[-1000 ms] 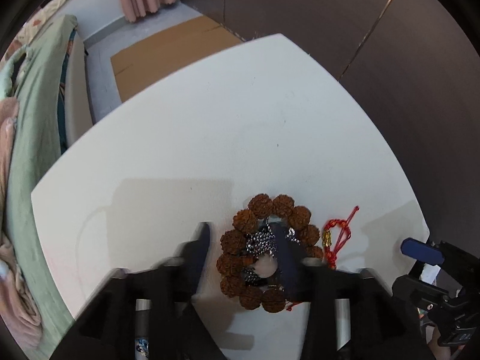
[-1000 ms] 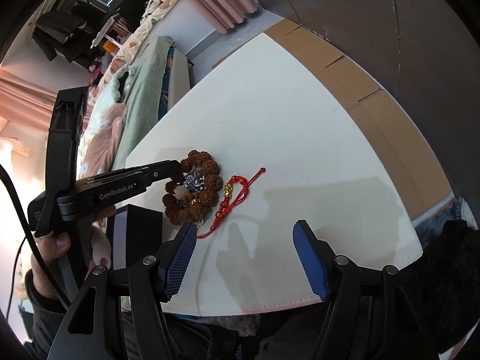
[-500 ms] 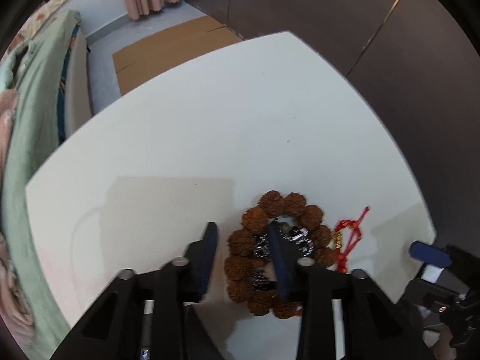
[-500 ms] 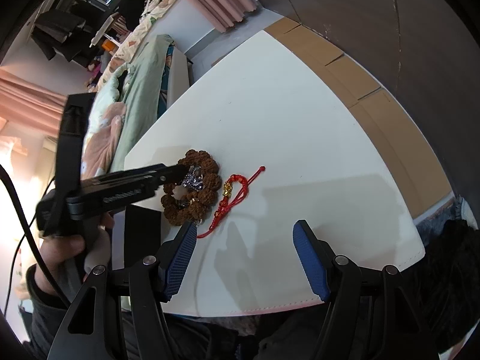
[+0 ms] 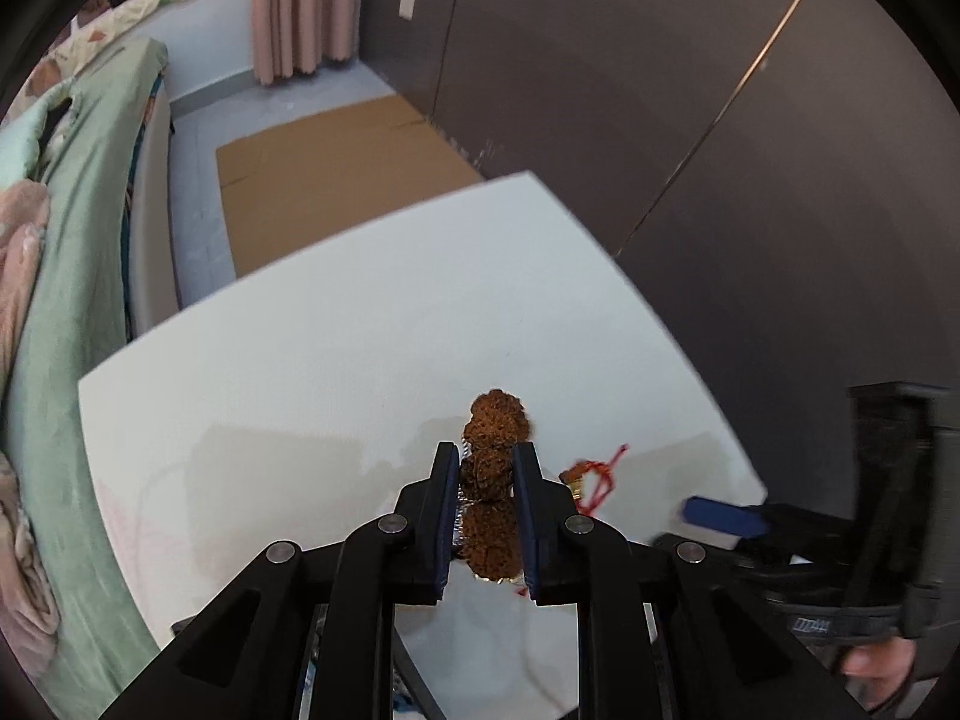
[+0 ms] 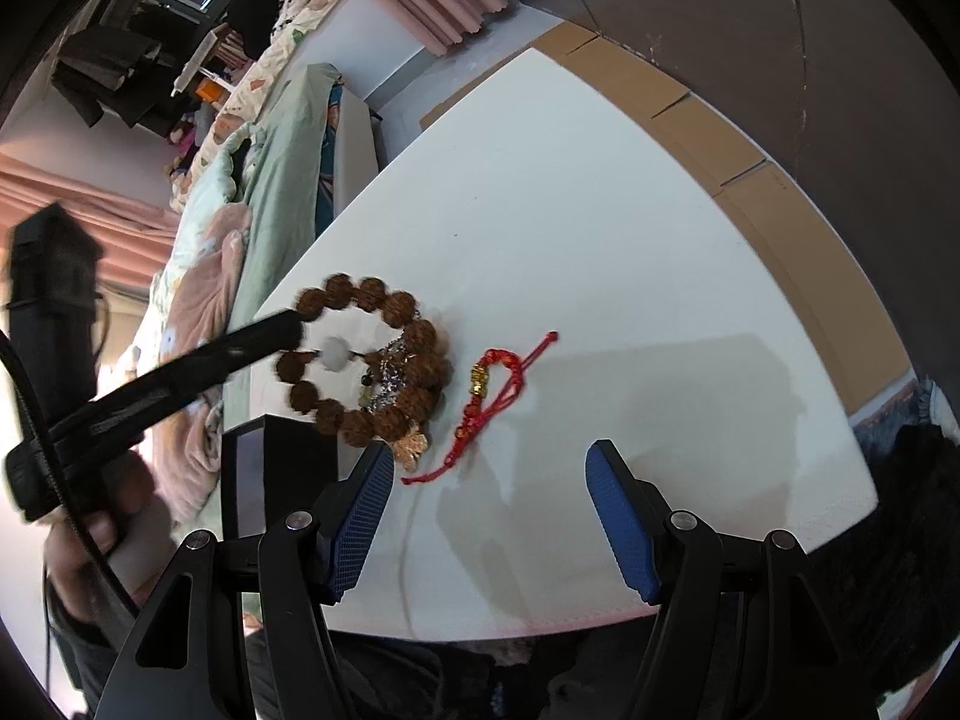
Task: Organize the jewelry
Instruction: 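Carry the brown bracelet to the black box and release it with the left gripper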
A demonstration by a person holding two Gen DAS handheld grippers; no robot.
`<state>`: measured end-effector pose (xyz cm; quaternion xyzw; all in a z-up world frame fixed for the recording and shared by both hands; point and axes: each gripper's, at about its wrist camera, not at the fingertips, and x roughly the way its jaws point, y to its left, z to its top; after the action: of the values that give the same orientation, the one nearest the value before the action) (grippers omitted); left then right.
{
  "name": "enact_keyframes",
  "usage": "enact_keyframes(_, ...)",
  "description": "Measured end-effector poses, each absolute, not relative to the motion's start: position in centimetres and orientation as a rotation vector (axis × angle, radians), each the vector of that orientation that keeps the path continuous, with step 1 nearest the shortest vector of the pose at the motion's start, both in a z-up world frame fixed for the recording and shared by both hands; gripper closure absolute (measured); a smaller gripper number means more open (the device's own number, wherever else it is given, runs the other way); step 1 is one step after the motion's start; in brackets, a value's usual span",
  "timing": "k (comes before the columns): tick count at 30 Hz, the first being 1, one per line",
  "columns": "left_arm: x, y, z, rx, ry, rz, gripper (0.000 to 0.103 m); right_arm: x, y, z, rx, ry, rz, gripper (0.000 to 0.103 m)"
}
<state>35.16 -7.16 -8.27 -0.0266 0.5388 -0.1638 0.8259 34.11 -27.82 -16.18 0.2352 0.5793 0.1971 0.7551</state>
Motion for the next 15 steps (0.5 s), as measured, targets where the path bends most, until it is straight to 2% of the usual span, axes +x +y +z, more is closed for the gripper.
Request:
enact_keyframes(5,33.5,-6.4,-5.4,-0.087,1.073,-0.350,0.084,35.2,-26.5,-17.0,0.468,1.315,0.400,0.056)
enact_keyframes(12,32.8,-3.5,-4.0,-0.126,1.029,-0.325,0.084,36.0,-23.3,-17.4,0.341,1.362,0.362,0.069)
enact_keyframes(15,32.2,-2.2,-3.7,-0.145,1.017,-0.313,0.084,36.2,-21.5,-17.8,0.255,1.380,0.327,0.083)
